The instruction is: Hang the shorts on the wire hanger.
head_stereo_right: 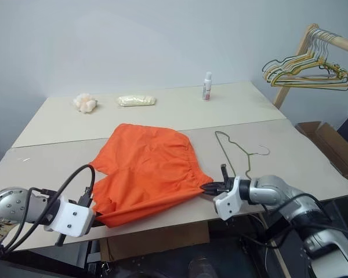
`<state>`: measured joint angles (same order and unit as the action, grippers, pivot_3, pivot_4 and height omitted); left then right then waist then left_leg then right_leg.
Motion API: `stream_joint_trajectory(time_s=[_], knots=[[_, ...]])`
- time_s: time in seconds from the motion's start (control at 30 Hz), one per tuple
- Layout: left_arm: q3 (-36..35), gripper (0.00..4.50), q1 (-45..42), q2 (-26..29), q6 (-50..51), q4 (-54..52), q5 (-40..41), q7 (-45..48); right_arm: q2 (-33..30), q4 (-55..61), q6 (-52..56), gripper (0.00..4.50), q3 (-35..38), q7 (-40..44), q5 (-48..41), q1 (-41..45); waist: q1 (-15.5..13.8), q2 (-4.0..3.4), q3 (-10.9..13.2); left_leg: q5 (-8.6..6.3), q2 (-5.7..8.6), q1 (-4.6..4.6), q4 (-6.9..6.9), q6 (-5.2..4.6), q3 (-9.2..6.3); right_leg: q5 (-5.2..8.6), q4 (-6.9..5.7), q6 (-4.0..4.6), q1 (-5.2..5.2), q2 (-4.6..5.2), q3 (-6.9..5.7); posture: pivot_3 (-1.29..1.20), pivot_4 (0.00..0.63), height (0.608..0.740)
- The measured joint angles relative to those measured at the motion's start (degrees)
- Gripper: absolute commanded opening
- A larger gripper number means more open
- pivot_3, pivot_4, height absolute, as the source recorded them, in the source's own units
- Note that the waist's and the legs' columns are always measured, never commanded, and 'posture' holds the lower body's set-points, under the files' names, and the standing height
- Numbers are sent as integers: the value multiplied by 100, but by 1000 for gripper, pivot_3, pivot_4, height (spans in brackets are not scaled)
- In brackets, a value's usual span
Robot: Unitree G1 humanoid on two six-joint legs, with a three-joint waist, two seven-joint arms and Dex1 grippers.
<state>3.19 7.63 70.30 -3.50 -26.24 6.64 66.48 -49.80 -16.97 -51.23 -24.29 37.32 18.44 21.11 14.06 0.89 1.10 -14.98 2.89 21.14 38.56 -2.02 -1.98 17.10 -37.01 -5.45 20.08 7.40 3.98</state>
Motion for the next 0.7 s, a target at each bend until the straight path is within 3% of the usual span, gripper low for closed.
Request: stream_joint_trajectory(time_s=[0.23,0.37,0.43,0.57,0.7], knots=[[-239,2652,167,27,-380,333,20,376,-694,1728,1412,3071,308,952,-1090,-1049,-114,-2,1,-9,-9,2,0,2,11,1,9,2,3,0,0,-185,0,740],[-710,3968,233,-25,-335,384,536,639,-888,2587,2772,4466,999,1102,-2081,-1804,-253,-3,3,-16,-12,9,3,1,14,1,18,1,8,3,0,-173,0,740],[-986,4480,125,-222,-104,375,970,609,-923,2913,3914,4484,1613,1005,-2758,-2010,-335,-4,3,-19,-18,7,9,2,15,1,22,2,10,3,-2,-176,0,740],[-1148,4480,-489,-925,743,195,1828,68,-905,3239,6258,4484,2659,456,-3623,-1954,-509,-5,2,-26,-25,2,15,7,15,0,25,3,12,1,-5,-189,0,740],[-1054,4480,-1219,-1600,1656,6,2506,-577,-759,3115,8469,4484,2755,-212,-3689,-1519,-562,-5,0,-29,-24,15,21,8,17,-1,24,4,18,2,-1,-201,0,740]])
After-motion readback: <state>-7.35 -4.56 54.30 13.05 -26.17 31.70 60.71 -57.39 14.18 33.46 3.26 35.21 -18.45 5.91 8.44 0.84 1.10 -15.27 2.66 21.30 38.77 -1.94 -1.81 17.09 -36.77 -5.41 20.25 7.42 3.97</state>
